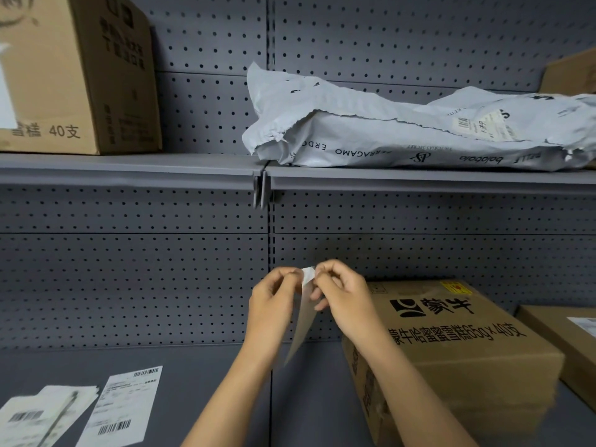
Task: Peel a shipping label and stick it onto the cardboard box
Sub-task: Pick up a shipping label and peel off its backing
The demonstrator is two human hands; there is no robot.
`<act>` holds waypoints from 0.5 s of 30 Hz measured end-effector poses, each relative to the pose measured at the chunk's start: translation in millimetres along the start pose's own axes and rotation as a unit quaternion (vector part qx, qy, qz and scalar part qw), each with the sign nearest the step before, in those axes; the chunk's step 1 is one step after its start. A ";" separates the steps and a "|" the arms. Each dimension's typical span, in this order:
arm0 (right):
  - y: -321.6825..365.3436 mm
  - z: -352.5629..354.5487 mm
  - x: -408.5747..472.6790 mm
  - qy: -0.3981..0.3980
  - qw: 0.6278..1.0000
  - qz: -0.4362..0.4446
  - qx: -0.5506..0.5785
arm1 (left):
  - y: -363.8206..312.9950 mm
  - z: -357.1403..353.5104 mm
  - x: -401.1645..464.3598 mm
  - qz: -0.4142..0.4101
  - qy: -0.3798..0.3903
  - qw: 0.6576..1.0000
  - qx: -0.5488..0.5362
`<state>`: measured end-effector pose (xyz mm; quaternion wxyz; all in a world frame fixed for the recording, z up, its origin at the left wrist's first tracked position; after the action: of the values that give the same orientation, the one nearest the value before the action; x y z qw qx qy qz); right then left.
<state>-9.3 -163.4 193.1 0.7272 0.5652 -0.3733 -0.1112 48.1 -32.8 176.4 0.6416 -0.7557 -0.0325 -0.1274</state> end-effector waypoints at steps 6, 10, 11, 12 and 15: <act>-0.5 8.2 2.1 -0.022 0.999 -0.023 0.005 | -6.4 7.3 4.6 0.010 -0.015 0.999 -0.030; 1.0 14.0 3.2 -0.032 0.999 -0.026 -0.001 | -11.1 10.3 7.0 0.000 -0.024 0.999 -0.030; 1.4 15.9 3.3 -0.034 0.999 -0.028 -0.003 | -11.6 10.4 7.8 0.000 -0.025 0.999 -0.032; 1.0 17.7 3.7 -0.036 0.999 -0.028 -0.006 | -12.0 10.4 8.1 0.001 -0.026 0.999 -0.034; 2.1 23.0 5.4 -0.041 0.999 -0.028 -0.008 | -10.7 10.1 10.4 0.005 -0.031 0.999 -0.038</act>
<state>-21.5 -182.9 199.2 0.7122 0.5649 -0.3859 -0.1573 57.4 -22.2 187.6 0.6116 -0.7833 -0.0437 -0.1022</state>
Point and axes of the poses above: each hand's wrist, its own x-axis towards the middle knuckle, its own z-axis out of the back of the hand, y = z × x, the point moved 8 cm from there along x, towards the middle knuckle, and after that the axes turned 11 degrees about -y, right-handed, at the moved point
